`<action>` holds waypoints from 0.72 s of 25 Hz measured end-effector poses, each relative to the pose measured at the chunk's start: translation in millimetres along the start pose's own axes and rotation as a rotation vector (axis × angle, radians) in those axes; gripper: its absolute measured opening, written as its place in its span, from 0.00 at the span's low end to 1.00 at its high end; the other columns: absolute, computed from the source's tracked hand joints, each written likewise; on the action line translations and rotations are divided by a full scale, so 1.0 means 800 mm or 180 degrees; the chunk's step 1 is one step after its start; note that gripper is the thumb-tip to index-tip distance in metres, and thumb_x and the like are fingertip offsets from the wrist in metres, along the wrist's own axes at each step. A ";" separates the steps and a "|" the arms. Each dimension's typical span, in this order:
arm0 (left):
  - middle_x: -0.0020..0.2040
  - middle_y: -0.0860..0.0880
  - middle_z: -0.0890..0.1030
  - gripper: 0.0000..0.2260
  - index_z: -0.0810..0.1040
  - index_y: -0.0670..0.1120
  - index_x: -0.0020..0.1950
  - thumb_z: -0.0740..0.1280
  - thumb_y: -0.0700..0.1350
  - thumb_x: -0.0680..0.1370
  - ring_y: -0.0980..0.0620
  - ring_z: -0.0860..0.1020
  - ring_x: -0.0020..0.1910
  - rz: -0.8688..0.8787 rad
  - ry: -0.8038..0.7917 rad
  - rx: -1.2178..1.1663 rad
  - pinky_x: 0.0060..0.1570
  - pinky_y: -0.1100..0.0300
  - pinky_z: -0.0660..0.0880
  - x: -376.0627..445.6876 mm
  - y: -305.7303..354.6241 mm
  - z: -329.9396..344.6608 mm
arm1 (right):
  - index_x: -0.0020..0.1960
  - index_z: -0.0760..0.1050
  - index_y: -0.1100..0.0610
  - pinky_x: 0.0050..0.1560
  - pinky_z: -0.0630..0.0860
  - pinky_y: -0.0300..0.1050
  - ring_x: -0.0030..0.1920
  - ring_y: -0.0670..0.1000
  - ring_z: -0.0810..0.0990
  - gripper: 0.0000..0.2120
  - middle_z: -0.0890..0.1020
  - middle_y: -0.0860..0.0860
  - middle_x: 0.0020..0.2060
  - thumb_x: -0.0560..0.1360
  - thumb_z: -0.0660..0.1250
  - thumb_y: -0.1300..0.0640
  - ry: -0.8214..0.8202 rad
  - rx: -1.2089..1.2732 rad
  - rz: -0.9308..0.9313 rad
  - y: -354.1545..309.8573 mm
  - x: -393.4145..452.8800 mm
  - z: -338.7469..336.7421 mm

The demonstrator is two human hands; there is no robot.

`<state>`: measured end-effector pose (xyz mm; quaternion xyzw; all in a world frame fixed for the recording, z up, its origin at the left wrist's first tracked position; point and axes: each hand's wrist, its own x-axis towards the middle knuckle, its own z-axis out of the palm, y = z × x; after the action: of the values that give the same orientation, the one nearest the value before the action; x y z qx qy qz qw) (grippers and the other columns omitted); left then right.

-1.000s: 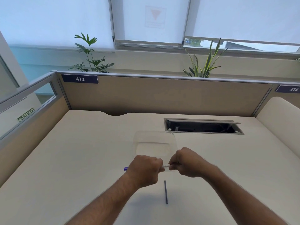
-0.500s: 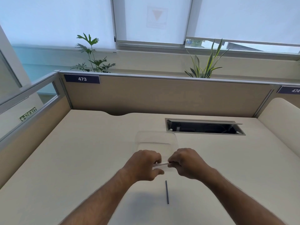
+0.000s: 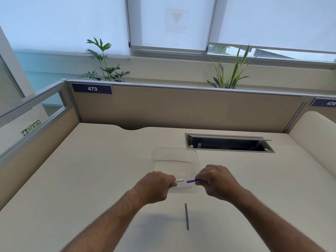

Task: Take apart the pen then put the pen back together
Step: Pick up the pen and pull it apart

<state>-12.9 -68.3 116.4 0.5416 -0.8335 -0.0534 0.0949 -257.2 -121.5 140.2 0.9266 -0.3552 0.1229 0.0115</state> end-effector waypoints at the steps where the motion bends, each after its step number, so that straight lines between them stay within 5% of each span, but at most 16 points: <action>1: 0.42 0.44 0.82 0.11 0.76 0.46 0.50 0.57 0.49 0.83 0.47 0.70 0.34 0.0017 -0.0017 0.0001 0.35 0.55 0.70 0.001 0.001 0.000 | 0.45 0.84 0.50 0.34 0.79 0.46 0.37 0.48 0.80 0.05 0.86 0.45 0.37 0.73 0.70 0.53 0.0000 -0.0005 -0.0013 -0.002 0.000 0.001; 11: 0.41 0.46 0.83 0.10 0.76 0.48 0.53 0.56 0.48 0.82 0.47 0.70 0.32 -0.0031 0.0299 -0.0068 0.32 0.56 0.68 0.001 0.004 0.005 | 0.43 0.86 0.50 0.32 0.79 0.44 0.33 0.46 0.79 0.02 0.86 0.45 0.34 0.70 0.76 0.54 0.0464 0.0268 0.0373 0.000 -0.001 0.001; 15: 0.37 0.52 0.83 0.13 0.76 0.49 0.49 0.54 0.50 0.80 0.48 0.77 0.31 -0.0155 0.0929 -0.0829 0.34 0.52 0.77 -0.004 0.008 0.014 | 0.43 0.86 0.55 0.34 0.79 0.39 0.33 0.47 0.81 0.06 0.85 0.49 0.35 0.67 0.79 0.62 0.1130 0.1406 0.0894 -0.004 -0.007 0.006; 18: 0.36 0.56 0.82 0.06 0.74 0.51 0.48 0.58 0.47 0.80 0.56 0.80 0.34 -0.0346 0.1248 -0.1506 0.36 0.54 0.79 -0.006 0.014 0.021 | 0.44 0.86 0.56 0.36 0.79 0.39 0.36 0.48 0.82 0.07 0.84 0.50 0.37 0.67 0.78 0.64 0.1471 0.2199 0.1576 -0.014 -0.010 0.010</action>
<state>-24.7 -59.8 101.9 0.5482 -0.7336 -0.1455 0.3742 -254.2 -108.7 131.3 0.7123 -0.4916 0.4354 -0.2478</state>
